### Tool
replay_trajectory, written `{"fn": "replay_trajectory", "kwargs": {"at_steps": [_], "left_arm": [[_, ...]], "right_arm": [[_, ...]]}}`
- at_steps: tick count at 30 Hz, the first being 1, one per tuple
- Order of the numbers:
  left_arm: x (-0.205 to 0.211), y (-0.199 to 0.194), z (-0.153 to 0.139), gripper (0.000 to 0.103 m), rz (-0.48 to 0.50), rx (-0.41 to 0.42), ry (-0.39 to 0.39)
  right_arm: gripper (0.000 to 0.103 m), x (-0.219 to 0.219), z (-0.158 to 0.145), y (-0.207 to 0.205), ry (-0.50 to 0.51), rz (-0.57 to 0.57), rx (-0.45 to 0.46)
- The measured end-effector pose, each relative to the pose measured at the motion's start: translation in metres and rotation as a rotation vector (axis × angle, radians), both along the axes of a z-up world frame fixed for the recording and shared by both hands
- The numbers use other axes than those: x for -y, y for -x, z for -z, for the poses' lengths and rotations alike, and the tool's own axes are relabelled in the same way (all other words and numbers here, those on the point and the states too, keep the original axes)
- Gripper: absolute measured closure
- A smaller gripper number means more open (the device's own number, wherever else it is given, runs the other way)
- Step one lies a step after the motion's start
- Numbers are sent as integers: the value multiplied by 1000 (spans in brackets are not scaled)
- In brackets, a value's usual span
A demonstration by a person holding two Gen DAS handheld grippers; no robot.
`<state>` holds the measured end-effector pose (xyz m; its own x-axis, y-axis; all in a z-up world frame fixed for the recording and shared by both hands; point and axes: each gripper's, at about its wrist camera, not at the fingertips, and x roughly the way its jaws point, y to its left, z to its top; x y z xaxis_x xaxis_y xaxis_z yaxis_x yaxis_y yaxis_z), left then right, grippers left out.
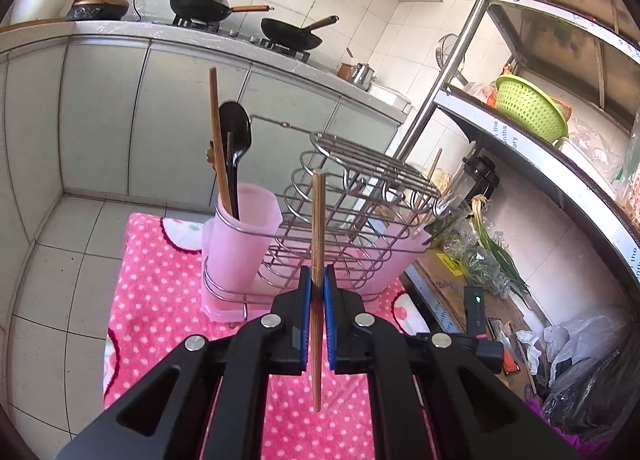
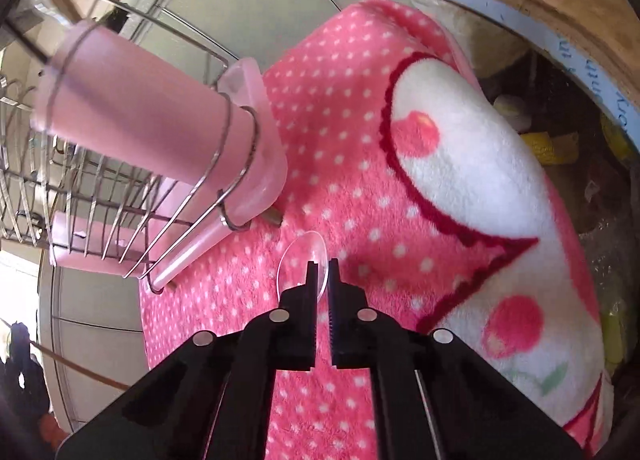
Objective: Organize utensils
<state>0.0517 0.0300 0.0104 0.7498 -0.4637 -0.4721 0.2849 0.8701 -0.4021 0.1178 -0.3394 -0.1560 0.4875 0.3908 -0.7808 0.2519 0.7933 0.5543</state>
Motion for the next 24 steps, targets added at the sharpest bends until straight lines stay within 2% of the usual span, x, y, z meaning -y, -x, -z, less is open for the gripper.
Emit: {"fn": "replay_trajectory", "kwargs": {"at_steps": [4, 9, 12, 18, 24], "left_arm": [[-5, 5, -14, 98, -39, 46, -7], [-11, 11, -43, 98, -80, 120, -31], [-16, 15, -63, 98, -103, 168, -31], [-26, 15, -98, 98, -157, 259, -24], [-34, 0, -125, 98, -221, 322, -4]], "right_arm": [[100, -8, -38, 20, 58, -34, 122], [100, -26, -113, 47, 225, -90, 363], [100, -26, -150, 57, 259, -97, 479], [100, -19, -219, 58, 303, -68, 684], [100, -26, -259, 46, 424, -1, 828]]}}
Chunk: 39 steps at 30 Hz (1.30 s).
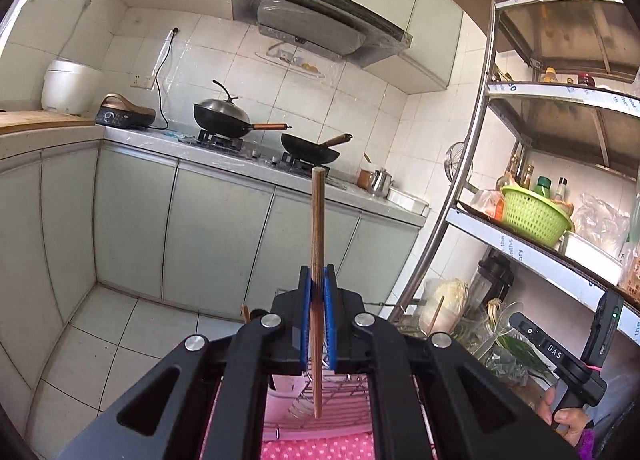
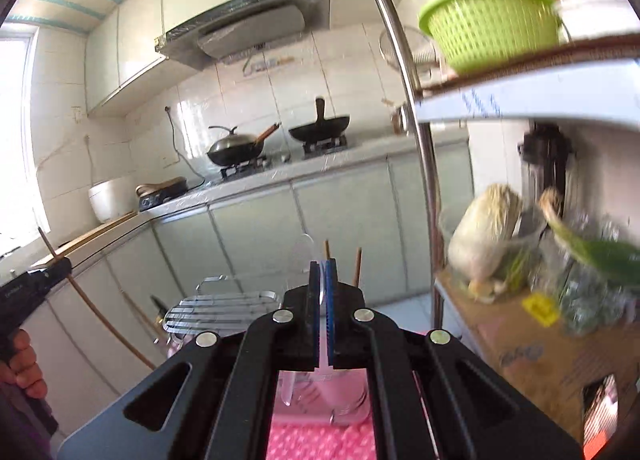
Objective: Organize utensils
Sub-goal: 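Drop the chopstick into the pink cup while the right tool inserts the clear spoon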
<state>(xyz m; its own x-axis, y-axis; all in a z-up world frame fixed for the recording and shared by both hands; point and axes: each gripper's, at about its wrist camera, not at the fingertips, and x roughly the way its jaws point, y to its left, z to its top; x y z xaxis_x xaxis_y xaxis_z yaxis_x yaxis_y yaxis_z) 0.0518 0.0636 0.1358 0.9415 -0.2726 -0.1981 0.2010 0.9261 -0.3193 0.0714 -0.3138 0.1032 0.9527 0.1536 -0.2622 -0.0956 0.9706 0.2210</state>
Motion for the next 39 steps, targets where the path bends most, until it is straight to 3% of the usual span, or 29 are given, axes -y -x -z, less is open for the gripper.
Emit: {"fn": "replay_trajectory", "kwargs": {"at_steps": [7, 10, 18, 30, 39], "left_arm": [[1, -28, -7, 98, -50, 19, -23], [8, -38, 2, 98, -76, 17, -63], [27, -58, 42, 97, -79, -45, -153], [26, -70, 100, 97, -55, -198, -114], [19, -94, 110, 97, -56, -237, -90]], "right_arm": [[100, -16, -14, -17, 139, 80, 108], [100, -24, -7, -30, 199, 91, 96], [100, -36, 29, -39, 246, 76, 54], [100, -22, 71, -19, 126, 89, -5], [100, -7, 88, -52, 95, 93, -112]]}}
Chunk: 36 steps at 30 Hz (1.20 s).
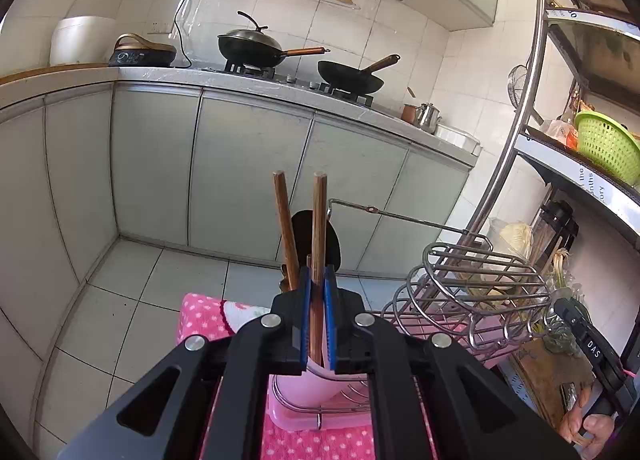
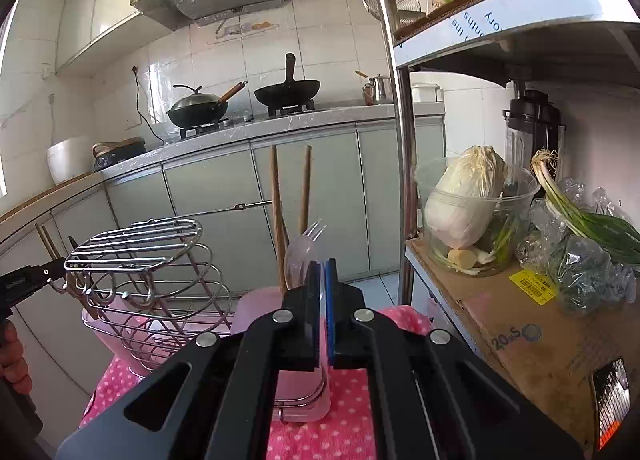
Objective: Organize utensils
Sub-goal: 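Drop the chopstick into the pink cup while the right tool inserts the clear spoon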
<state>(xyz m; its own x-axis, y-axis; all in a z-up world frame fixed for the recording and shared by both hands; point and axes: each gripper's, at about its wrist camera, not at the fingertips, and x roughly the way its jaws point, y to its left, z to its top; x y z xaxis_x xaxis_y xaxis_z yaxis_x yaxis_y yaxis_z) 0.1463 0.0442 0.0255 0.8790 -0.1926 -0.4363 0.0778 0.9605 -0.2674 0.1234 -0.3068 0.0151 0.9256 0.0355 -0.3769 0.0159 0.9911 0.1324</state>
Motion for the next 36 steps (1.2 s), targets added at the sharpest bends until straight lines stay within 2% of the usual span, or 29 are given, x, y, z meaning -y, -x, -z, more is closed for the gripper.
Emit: {"fn": "replay_trajectory", "kwargs": {"at_steps": [6, 11, 14, 18, 21, 26, 31, 36], "left_arm": [[4, -15, -2, 97, 4, -1, -3], [3, -18, 2, 94, 14, -11, 44], [3, -17, 6, 87, 38, -34, 58], [9, -12, 4, 71, 71, -35, 34], [15, -10, 5, 65, 80, -48, 10], [15, -6, 11, 64, 73, -108, 27], [5, 4, 16, 64, 63, -146, 85], [6, 24, 17, 64, 48, -146, 72]], "right_arm": [[100, -1, 1, -24, 17, -13, -9], [99, -7, 4, -33, 8, -56, -42], [93, -6, 9, -35, -10, -92, -89], [77, -7, 14, -33, -31, -111, -121], [73, -5, 16, -29, -45, -114, -127], [71, -2, 19, -20, -67, -108, -147], [69, -2, 22, -6, -85, -109, -165], [58, -10, 27, 11, -131, -149, -193]]}}
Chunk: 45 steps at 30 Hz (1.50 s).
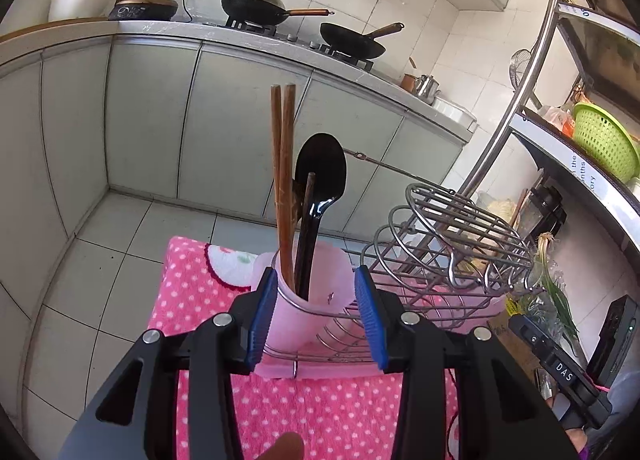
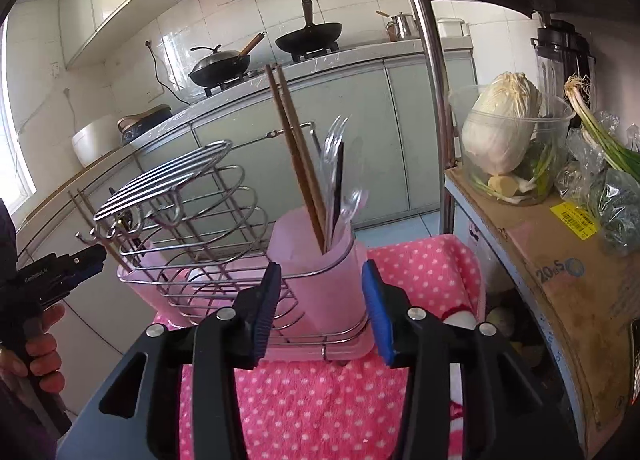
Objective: Organize utensils
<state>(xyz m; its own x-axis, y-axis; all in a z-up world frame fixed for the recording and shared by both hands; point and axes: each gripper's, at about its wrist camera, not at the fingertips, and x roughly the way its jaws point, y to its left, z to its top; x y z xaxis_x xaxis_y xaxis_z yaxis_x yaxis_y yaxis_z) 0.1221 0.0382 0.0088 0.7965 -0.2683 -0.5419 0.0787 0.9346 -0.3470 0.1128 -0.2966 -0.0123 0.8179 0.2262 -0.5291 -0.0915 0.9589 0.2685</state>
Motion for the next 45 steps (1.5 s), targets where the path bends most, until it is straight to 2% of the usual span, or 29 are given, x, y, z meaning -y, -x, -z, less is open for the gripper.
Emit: {"fn": "replay_trajectory", "kwargs": {"at_steps": [6, 14, 20, 45], "left_arm": [[17, 27, -3, 64, 25, 7, -31], [53, 53, 1, 64, 68, 14, -99], [67, 70, 4, 64, 76, 18, -120], [75, 99, -6, 64, 67, 65, -153]], "right_arm": [[53, -25, 4, 19, 19, -67, -31], [53, -38, 6, 45, 89, -51, -26], [53, -39, 10, 60, 122, -28, -16], [53, -55, -5, 78, 165, -42, 9]]}}
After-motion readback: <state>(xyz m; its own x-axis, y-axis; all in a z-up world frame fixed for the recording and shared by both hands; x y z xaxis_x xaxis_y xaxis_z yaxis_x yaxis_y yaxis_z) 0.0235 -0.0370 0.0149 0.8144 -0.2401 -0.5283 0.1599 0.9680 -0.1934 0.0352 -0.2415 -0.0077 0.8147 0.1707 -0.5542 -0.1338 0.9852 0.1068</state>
